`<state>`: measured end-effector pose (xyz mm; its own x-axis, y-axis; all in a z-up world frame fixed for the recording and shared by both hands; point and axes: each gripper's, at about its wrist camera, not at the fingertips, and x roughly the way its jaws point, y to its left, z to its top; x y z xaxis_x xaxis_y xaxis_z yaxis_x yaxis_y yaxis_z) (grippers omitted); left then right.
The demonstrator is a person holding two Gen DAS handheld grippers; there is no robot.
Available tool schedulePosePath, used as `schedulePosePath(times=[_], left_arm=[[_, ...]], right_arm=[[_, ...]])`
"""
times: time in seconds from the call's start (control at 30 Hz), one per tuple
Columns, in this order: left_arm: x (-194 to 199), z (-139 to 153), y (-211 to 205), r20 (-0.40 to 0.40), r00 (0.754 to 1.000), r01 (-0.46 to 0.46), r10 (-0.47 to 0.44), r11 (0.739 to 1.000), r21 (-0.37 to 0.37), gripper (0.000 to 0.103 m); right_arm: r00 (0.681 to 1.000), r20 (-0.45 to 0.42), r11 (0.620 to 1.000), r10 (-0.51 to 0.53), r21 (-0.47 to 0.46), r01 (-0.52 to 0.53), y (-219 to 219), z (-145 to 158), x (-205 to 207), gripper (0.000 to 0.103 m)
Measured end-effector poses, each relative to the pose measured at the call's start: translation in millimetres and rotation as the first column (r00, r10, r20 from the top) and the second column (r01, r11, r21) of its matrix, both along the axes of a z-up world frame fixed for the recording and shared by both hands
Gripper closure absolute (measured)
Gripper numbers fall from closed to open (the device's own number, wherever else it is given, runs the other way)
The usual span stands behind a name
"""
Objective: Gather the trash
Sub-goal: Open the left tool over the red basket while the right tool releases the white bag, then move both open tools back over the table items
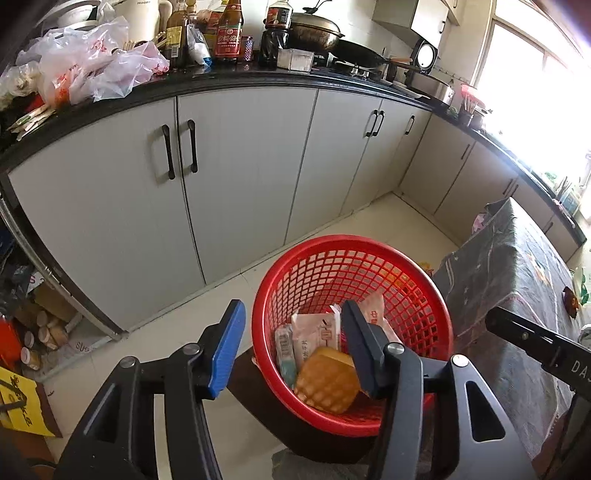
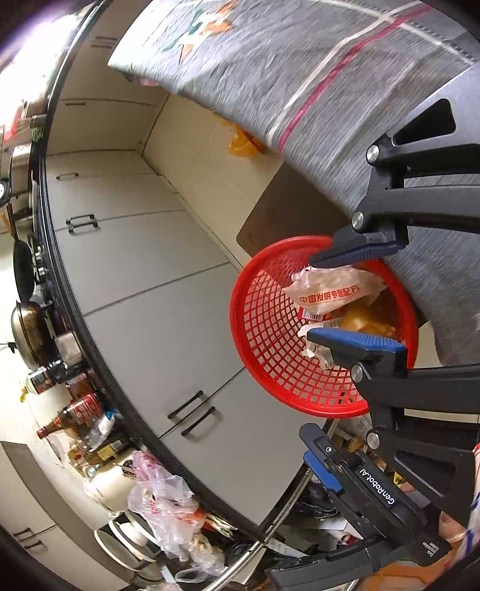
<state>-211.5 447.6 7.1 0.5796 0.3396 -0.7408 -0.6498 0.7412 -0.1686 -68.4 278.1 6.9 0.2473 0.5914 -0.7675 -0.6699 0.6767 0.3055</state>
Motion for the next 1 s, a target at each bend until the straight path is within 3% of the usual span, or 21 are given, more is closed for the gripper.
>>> schedulePosePath(times=[0.53, 1.0], left_arm=[[-28.3, 46.2, -60.0, 0.048, 0.998, 0.024, -0.028, 0.996, 0.083, 0.034], [-32.6, 93.6, -147.2, 0.087, 0.985, 0.128, -0.15, 0.968, 0.215, 0.029]], right_arm=[[0.995, 0.029, 0.994, -0.092, 0.065, 0.09, -85.8, 27.1, -21.4, 0.061], [0.976, 0.061, 0.97, -0.21, 0.138, 0.2, -179.7, 51.8, -37.0, 0.055]])
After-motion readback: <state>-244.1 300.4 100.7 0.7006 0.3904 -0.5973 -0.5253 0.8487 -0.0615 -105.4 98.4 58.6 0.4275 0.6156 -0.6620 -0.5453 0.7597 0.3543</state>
